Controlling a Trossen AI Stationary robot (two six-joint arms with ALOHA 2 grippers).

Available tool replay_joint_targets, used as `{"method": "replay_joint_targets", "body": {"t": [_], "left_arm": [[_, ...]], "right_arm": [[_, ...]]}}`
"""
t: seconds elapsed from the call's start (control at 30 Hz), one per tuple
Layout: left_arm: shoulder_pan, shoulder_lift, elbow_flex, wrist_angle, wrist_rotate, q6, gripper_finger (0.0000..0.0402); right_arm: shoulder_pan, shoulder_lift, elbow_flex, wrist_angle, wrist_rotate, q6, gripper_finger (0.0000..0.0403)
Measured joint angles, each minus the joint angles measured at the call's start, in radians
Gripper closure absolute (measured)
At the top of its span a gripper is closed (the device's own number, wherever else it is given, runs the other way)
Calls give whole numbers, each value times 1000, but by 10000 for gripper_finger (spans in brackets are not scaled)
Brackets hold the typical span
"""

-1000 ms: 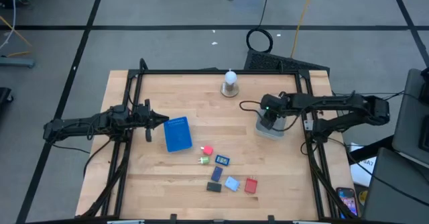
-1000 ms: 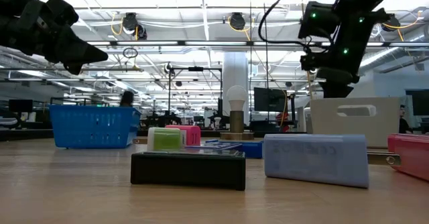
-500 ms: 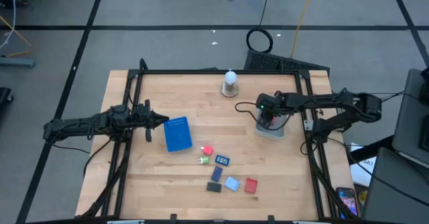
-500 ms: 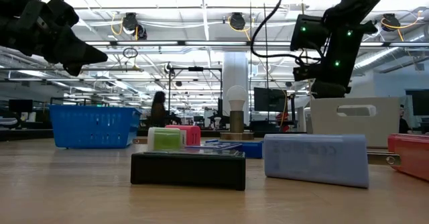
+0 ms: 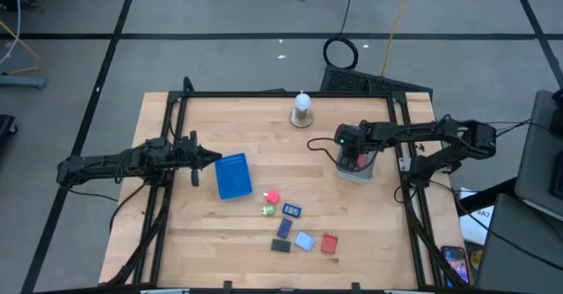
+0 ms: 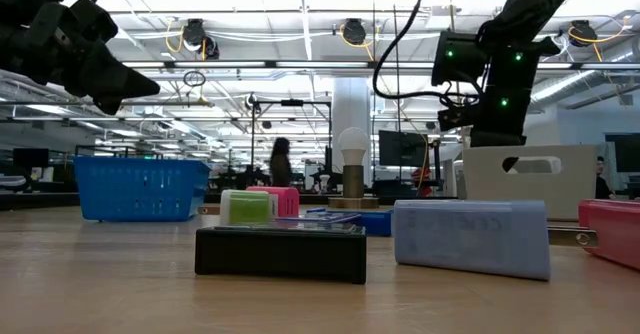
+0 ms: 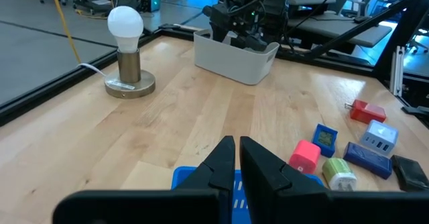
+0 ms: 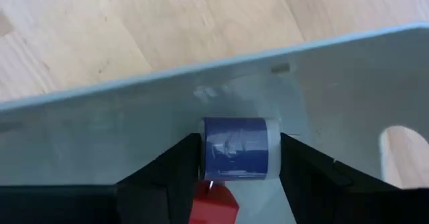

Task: Pick & Place Office items
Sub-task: Put the purple charger adapter into the gray bin, then put the blue digital clock into the blue basket

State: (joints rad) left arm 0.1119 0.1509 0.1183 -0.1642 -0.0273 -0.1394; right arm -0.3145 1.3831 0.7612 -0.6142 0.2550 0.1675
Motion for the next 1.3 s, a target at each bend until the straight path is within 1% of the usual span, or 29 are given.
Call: {"method": "replay_joint_targets", "body": {"t": [0.2, 0.33, 0.47, 0.63, 0.73, 0.87, 0.97, 1.13, 1.3], "left_arm": [[0, 0, 0, 0, 0, -2, 378], [0, 0, 0, 0, -1, -22, 378], [0, 0, 0, -1, -1, -21, 378], [0, 0, 0, 0, -1, -21, 378], [0, 0, 0, -8, -1, -21, 378], [0, 0, 0, -23, -1, -21, 378], [0, 0, 0, -24, -1, -21, 378], [0, 0, 0, -24, -1, -16, 378], [0, 0, 0, -17, -5, -26, 378]], "right_arm": [[0, -23, 0, -11, -57, -1, 188], [2, -80, 0, -31, -107, -21, 181], [2, -198, -1, -34, -130, -24, 186], [36, -426, -15, -5, -155, -61, 202], [64, -595, -63, 115, -154, -83, 216], [111, -811, -214, 402, -155, -85, 239], [131, -932, -321, 522, -156, -100, 260], [150, -1086, -446, 599, -162, -103, 313], [155, -1184, -576, 741, -234, -101, 377]]}}
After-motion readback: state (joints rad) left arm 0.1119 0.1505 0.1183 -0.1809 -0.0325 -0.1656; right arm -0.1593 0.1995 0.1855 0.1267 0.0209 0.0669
